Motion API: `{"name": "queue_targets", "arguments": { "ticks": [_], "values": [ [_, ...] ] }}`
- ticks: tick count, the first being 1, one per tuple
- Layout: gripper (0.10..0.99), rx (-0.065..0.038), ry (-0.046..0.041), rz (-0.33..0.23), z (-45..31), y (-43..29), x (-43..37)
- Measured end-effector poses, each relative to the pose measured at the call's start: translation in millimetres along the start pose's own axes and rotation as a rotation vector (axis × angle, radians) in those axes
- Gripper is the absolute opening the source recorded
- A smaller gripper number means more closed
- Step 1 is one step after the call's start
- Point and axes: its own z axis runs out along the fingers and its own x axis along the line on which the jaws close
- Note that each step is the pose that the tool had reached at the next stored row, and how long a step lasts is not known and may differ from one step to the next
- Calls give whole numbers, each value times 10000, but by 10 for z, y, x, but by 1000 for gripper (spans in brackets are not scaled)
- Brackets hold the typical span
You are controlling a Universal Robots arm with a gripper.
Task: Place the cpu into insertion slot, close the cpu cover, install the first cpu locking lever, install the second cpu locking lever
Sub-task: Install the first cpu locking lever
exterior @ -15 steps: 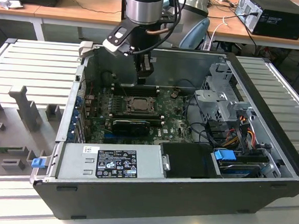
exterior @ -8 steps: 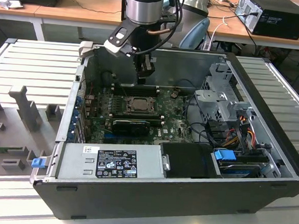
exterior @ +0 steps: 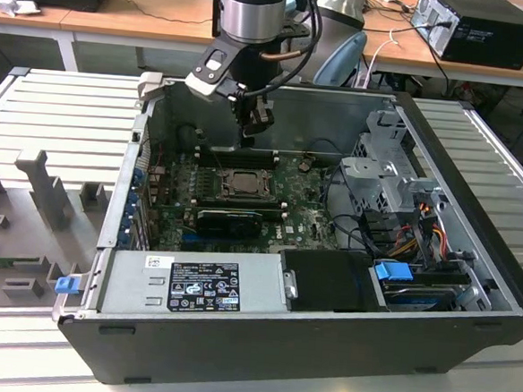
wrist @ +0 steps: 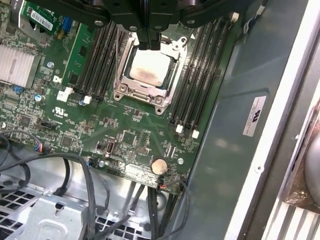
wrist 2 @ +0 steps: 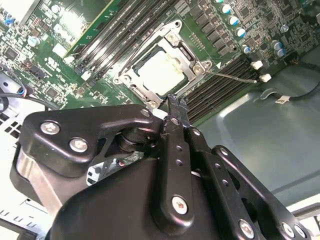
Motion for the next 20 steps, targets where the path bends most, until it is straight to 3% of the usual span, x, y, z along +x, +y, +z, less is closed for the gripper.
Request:
{"name": "queue_targets", "arguments": {
  "ticks": [20],
  "values": [
    [106, 12, 82, -1473, 0, 0, 0]
  ]
}}
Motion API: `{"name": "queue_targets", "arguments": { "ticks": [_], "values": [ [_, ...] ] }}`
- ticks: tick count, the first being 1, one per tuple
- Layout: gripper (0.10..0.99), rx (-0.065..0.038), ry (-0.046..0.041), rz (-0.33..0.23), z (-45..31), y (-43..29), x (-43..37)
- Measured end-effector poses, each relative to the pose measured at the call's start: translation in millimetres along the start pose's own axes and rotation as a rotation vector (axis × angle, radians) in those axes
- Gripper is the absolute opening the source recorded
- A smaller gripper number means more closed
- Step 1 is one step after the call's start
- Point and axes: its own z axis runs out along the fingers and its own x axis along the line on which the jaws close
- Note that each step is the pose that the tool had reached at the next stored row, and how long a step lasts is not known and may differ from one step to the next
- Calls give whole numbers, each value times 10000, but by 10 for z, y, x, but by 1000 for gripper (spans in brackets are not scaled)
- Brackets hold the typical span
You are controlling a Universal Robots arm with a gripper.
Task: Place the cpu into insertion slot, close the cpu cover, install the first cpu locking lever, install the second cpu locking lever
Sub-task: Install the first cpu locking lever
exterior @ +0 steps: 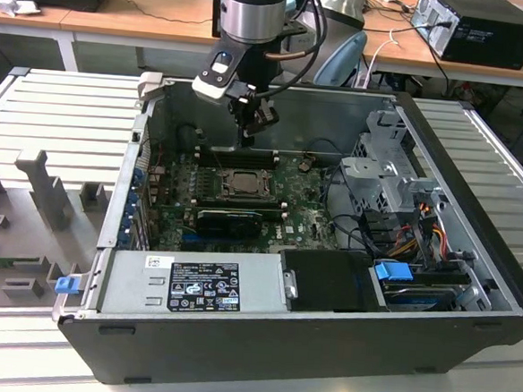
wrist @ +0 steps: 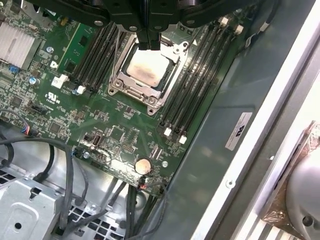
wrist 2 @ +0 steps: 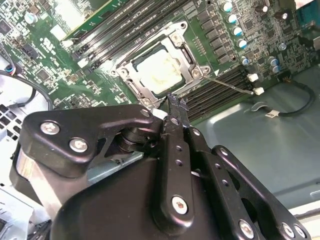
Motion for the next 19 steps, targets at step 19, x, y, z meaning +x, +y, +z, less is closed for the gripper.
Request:
{"name": "queue_targets", "arguments": {
  "ticks": [19],
  "values": [
    [106, 51, 62, -2389, 0, 1, -1]
  ]
}}
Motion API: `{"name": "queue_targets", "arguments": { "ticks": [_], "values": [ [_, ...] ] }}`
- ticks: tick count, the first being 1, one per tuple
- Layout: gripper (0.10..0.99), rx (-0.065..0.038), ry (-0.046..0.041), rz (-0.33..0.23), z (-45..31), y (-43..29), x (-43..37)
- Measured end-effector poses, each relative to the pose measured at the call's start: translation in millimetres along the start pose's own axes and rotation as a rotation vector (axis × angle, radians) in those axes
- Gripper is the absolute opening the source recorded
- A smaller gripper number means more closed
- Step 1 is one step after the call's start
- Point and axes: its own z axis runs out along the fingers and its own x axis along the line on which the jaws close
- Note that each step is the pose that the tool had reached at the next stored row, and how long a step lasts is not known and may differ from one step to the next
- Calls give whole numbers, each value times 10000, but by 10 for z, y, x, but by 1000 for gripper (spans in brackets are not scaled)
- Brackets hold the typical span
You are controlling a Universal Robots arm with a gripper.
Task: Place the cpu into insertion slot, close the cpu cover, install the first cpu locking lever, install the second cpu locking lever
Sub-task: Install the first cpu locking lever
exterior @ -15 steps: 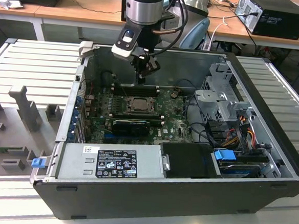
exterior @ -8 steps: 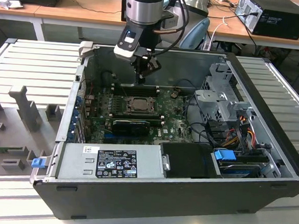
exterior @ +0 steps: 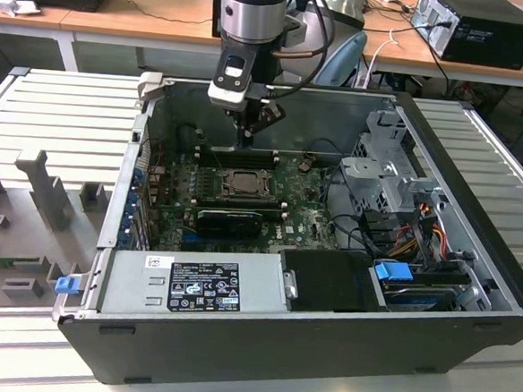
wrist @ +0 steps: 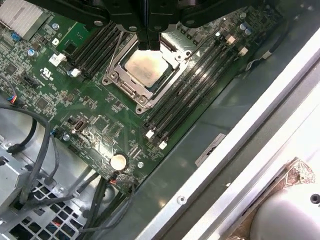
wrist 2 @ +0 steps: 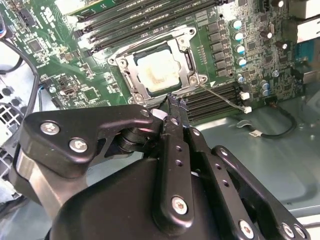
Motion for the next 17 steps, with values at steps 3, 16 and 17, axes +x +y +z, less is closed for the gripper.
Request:
{"name": "queue_targets", "arguments": {
  "ticks": [3, 16, 17],
  "values": [
    [106, 1, 15, -290, 0, 0, 0],
    [106, 2, 74, -1422, 0, 0, 0],
    [106, 2, 77, -1490, 0, 0, 0]
  ]
}}
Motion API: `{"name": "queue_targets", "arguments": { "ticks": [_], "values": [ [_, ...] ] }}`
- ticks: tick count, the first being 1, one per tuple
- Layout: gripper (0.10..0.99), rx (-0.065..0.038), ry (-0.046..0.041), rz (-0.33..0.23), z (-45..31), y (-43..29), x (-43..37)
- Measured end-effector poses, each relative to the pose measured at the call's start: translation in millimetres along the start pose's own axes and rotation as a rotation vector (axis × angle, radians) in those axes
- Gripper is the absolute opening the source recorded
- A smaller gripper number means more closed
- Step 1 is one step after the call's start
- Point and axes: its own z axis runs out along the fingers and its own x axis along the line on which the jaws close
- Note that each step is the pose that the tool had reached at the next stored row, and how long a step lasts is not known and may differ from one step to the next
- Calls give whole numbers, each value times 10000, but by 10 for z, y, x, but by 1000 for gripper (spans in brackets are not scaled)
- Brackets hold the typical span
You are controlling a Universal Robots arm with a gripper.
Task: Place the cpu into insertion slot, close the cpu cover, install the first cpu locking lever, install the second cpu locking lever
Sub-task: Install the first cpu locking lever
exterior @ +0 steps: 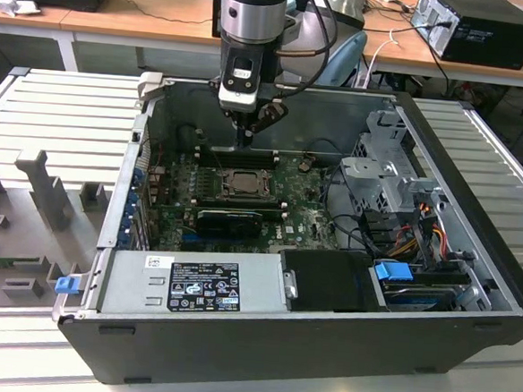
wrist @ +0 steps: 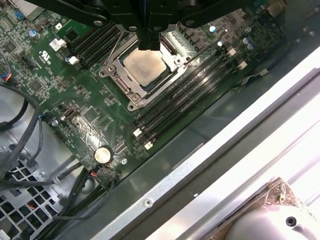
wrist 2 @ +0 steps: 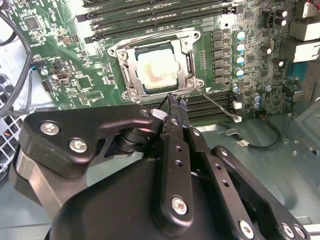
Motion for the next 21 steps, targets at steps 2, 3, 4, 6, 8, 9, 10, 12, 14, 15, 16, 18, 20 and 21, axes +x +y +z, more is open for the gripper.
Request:
{"name": "queue_targets", "arguments": {
  "ticks": [2, 3, 4, 6, 8, 9, 10, 12, 14, 15, 16, 18, 20, 21],
  "values": [
    [106, 0, 7, -144, 0, 0, 0],
    [106, 1, 14, -275, 0, 0, 0],
    [106, 1, 19, -365, 0, 0, 0],
    [106, 1, 25, -493, 0, 0, 0],
    [106, 1, 32, -629, 0, 0, 0],
    [106, 1, 37, -718, 0, 0, 0],
    [106, 1, 39, -771, 0, 0, 0],
    [106, 1, 45, -893, 0, 0, 0],
    [106, 1, 53, -1038, 0, 0, 0],
    [106, 2, 58, -1123, 0, 0, 0],
    [106, 2, 61, -1188, 0, 0, 0],
    [106, 2, 68, -1331, 0, 0, 0],
    [106, 2, 74, -1440, 0, 0, 0],
    [106, 2, 78, -1524, 0, 0, 0]
  ]
}}
